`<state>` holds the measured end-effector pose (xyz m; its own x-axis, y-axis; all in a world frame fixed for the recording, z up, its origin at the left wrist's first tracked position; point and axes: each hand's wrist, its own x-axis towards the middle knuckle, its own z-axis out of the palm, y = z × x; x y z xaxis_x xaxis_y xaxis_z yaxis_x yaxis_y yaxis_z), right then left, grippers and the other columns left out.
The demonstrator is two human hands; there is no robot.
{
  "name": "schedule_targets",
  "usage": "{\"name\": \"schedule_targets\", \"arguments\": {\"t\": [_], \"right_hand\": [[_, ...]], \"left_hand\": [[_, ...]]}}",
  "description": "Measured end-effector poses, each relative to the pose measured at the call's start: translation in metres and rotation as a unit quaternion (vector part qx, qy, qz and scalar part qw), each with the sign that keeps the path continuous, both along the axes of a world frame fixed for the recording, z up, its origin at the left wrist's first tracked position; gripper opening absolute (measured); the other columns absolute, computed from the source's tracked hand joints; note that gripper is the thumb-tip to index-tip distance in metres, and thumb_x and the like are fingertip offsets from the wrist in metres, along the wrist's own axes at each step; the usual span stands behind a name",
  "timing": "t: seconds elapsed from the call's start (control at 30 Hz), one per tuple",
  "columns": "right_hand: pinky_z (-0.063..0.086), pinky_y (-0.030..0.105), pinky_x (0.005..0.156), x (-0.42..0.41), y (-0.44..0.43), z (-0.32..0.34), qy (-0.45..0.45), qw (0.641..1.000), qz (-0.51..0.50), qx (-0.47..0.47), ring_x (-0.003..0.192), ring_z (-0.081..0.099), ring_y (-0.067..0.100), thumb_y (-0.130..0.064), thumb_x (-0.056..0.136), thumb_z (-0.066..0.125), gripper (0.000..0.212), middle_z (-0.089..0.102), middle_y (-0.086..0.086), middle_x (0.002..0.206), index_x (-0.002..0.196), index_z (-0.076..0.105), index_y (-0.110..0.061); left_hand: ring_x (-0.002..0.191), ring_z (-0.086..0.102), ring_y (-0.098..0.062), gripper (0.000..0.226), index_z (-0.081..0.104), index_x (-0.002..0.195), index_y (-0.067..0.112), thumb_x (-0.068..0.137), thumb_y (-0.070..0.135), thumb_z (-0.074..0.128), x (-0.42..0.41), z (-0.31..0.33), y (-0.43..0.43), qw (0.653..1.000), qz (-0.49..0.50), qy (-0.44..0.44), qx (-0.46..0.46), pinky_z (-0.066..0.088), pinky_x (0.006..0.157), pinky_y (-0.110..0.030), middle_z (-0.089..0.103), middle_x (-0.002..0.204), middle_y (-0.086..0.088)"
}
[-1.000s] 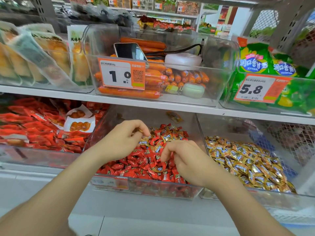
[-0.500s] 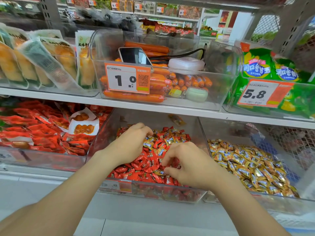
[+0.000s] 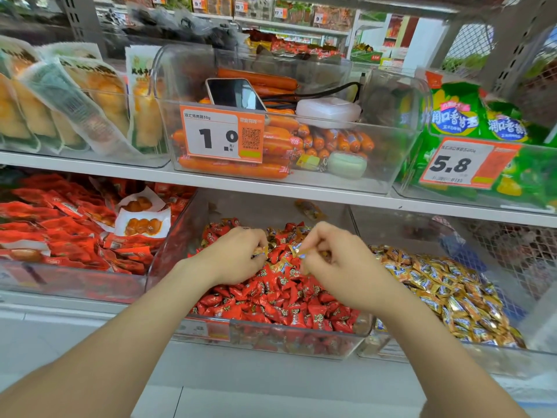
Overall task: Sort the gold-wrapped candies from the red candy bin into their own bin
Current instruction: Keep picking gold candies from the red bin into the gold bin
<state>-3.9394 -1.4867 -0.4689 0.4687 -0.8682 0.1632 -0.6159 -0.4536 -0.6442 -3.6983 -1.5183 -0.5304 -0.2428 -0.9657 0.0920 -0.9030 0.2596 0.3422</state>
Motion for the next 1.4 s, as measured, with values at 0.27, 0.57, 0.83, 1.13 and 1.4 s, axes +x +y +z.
{"name": "schedule_targets", "arguments": {"t": [0.27,0.57,0.83,1.13,1.4], "right_hand": [[0.044,0.021,0.052,-0.001,-0.028,-0.015,0.050,0.998,-0.043,-0.006,0.053,0.057,0.014,-0.016,0.109,0.042,0.032,0.067,-0.010,0.069,0.113,0.073,-0.022],[0.057,0.043,0.070,0.023,-0.065,-0.032,0.197,0.972,-0.111,-0.070,0.082,0.068,0.040,-0.031,0.103,0.049,0.025,0.067,0.010,0.089,0.105,0.070,-0.018],[0.055,0.042,0.095,0.032,-0.085,-0.044,0.257,0.966,-0.019,0.000,0.114,0.065,0.034,-0.032,0.102,0.069,0.036,0.066,0.014,0.129,0.135,0.064,-0.019],[0.042,0.039,0.065,0.026,-0.073,-0.030,0.175,0.983,-0.060,0.004,0.076,0.057,0.026,-0.045,0.107,0.056,0.034,0.057,0.003,0.082,0.098,0.055,-0.012],[0.031,0.034,0.051,0.031,-0.056,-0.024,0.045,0.994,-0.098,-0.021,0.051,0.043,0.016,-0.035,0.103,0.049,0.042,0.047,-0.002,0.054,0.070,0.053,-0.009]], "left_hand": [[0.074,0.064,-0.024,0.033,0.060,0.075,0.023,0.092,0.038,0.036,-0.001,0.022,0.006,0.992,0.088,0.087,-0.040,0.055,0.072,-0.041,0.066,0.073,0.002],[0.073,0.068,-0.017,0.027,0.070,0.097,0.030,0.099,0.055,0.062,0.016,0.015,-0.018,0.991,0.107,0.055,-0.060,0.054,0.068,-0.036,0.069,0.073,0.007],[0.131,0.054,-0.021,0.043,0.061,0.141,0.036,0.100,0.025,0.069,0.028,-0.001,-0.042,0.997,-0.044,-0.045,0.045,0.043,0.113,-0.039,0.056,0.138,0.003],[0.088,0.055,-0.017,0.012,0.056,0.100,0.023,0.102,0.030,0.065,0.029,-0.002,-0.040,0.999,0.010,-0.002,0.036,0.041,0.073,-0.034,0.058,0.095,0.006],[0.107,0.065,-0.014,0.021,0.070,0.122,0.030,0.103,0.036,0.064,0.024,0.002,-0.033,0.997,-0.018,-0.019,0.074,0.052,0.097,-0.037,0.070,0.114,0.010]]}}
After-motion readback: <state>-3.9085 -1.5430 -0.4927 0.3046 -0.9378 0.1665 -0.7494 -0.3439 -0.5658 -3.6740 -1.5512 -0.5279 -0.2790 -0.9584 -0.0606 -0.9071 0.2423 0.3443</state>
